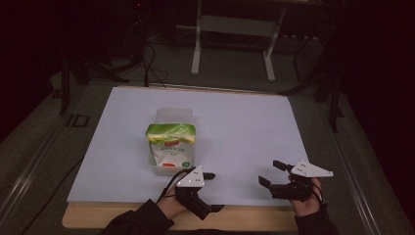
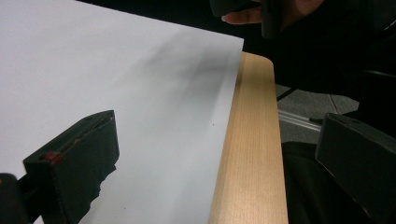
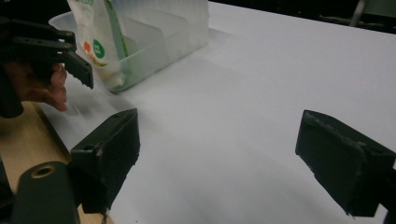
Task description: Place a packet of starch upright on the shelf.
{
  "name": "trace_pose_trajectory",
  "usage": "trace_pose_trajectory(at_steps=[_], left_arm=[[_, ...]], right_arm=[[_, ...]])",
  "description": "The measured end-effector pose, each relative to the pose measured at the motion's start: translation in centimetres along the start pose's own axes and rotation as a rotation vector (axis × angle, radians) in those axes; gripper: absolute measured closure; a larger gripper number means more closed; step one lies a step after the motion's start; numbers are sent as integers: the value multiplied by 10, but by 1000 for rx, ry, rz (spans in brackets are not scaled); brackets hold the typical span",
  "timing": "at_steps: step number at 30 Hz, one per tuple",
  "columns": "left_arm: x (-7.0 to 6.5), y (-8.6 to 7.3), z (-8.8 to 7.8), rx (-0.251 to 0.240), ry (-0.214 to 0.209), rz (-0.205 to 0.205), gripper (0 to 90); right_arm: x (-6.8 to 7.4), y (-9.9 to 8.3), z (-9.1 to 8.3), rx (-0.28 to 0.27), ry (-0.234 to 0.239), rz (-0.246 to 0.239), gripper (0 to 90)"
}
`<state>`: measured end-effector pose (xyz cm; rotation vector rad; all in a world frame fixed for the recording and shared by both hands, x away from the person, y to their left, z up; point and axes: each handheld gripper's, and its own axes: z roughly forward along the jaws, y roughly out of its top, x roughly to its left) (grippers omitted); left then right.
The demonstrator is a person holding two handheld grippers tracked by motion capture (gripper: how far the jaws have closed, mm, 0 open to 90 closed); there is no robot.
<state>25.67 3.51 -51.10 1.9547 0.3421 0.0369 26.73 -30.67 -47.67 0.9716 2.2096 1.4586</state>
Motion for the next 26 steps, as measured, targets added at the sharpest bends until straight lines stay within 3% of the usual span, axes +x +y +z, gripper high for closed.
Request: trace_pose_trajectory(at_steps=[11,26], left_arm=[[-3,-5,5,28,-21,19,0],[-4,-7,5,16,-37,19,0]], right_arm=[[-13,-3,-5,-49,-40,35,137],[-13,-3,-3,-41,-53,14,138]])
